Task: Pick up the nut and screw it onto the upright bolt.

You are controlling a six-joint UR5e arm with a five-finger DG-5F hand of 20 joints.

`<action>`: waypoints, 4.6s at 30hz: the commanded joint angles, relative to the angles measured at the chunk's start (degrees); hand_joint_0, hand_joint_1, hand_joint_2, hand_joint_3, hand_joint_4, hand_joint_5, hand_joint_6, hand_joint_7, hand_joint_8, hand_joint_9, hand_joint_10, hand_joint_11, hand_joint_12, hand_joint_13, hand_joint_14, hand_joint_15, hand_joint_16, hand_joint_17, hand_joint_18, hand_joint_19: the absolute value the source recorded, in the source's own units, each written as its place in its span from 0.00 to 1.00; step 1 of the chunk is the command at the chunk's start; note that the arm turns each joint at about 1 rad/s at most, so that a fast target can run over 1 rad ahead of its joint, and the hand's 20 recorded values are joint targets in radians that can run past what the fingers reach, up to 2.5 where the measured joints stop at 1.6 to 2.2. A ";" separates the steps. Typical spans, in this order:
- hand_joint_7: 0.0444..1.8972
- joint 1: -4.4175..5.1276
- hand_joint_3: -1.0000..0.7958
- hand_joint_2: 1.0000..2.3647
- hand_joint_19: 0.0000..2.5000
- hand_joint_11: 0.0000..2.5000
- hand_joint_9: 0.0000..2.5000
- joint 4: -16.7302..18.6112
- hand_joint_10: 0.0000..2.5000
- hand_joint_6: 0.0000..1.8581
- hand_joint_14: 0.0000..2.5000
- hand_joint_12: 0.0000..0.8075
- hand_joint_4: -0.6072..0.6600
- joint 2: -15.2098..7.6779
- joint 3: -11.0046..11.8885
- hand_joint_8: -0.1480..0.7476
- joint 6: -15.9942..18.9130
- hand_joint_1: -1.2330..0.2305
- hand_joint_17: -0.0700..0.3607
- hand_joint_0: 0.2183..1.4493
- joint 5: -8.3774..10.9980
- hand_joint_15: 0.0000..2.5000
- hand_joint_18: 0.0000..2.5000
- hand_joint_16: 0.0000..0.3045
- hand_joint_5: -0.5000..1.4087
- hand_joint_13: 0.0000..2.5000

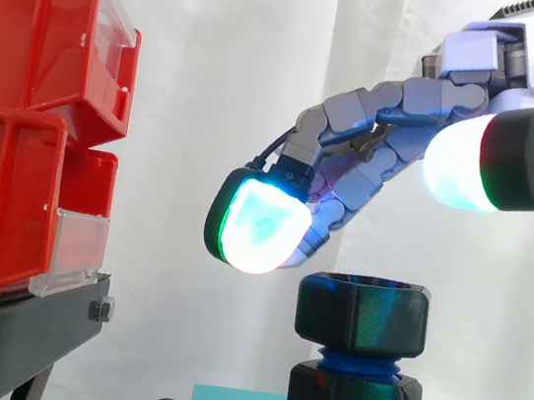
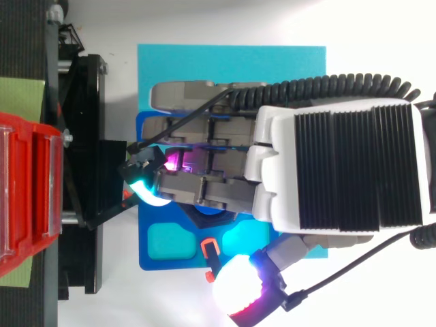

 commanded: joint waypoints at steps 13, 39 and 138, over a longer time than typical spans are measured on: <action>0.67 -0.45 0.28 0.00 0.00 0.00 0.20 -2.43 0.00 0.27 0.00 0.31 0.68 0.00 -0.20 0.39 0.00 0.68 0.27 0.22 0.00 0.00 0.03 0.07 0.25 0.21; 0.83 -2.73 0.28 0.00 0.00 0.00 0.37 -2.25 0.00 0.27 0.00 0.22 0.56 0.00 -0.29 0.42 -0.18 0.62 0.22 0.24 -1.85 0.00 0.18 0.04 0.29 0.34; 0.60 -1.94 0.28 0.00 0.00 0.00 0.38 3.11 0.00 0.27 0.00 0.21 0.65 0.00 -1.60 0.42 -1.14 0.59 0.24 0.25 -1.49 0.00 0.21 0.05 0.25 0.36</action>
